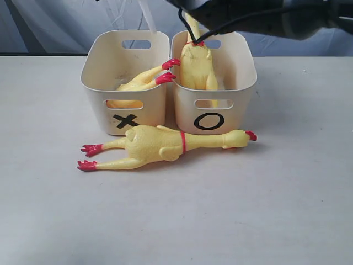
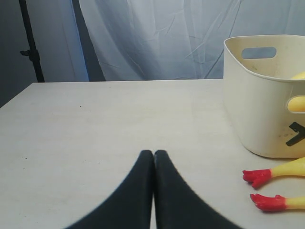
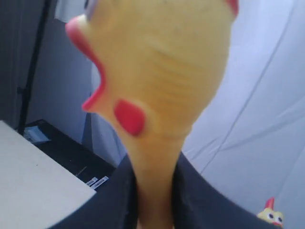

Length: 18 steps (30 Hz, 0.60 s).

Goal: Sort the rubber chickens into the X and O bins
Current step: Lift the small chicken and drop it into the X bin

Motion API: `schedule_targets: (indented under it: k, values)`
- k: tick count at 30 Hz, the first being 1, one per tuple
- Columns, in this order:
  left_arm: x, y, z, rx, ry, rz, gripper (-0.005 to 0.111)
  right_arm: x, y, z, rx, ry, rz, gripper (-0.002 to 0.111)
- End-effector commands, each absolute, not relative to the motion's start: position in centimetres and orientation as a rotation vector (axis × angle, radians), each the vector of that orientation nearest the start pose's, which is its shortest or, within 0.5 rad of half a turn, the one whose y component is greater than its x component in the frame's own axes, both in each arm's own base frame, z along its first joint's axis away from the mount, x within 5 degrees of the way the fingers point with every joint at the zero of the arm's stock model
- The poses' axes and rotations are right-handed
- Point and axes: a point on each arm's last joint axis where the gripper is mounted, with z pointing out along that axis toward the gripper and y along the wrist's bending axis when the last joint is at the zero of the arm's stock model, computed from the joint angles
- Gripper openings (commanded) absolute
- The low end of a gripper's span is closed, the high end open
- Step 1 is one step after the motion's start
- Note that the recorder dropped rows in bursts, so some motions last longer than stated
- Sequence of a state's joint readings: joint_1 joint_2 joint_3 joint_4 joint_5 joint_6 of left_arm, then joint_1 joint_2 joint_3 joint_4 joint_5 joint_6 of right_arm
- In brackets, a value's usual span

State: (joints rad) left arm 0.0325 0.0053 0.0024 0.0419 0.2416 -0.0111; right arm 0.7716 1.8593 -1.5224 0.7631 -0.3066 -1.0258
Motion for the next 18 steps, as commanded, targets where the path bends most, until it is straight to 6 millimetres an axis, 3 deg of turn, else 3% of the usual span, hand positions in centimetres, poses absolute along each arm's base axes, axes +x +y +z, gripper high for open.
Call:
schedule_targets:
  k: [1, 5, 7, 11, 15, 18]
  values:
    - [5.5, 0.3, 19.2, -0.010, 1.722, 0.049, 0.000, 35.1, 31.1, 31.7, -0.560, 1.473, 0.284, 0.027]
    - [5.5, 0.3, 19.2, -0.010, 1.722, 0.049, 0.000, 35.2, 31.7, 30.8, -0.571, 1.465, 0.331, 0.075]
    - [5.5, 0.3, 19.2, -0.010, 1.722, 0.049, 0.000, 35.2, 31.7, 30.9, -0.573, 1.469, 0.334, 0.086]
    - [5.5, 0.3, 19.2, -0.010, 1.722, 0.049, 0.000, 33.8, 31.9, 31.0, -0.774, 1.575, 0.357, 0.088]
    - [5.5, 0.3, 19.2, -0.010, 1.722, 0.049, 0.000, 31.6, 31.7, 29.6, -1.236, 1.654, 0.286, 0.088]
    - [5.5, 0.3, 19.2, -0.010, 1.722, 0.049, 0.000, 30.1, 30.4, 27.6, -1.638, 1.741, 0.161, 0.088]
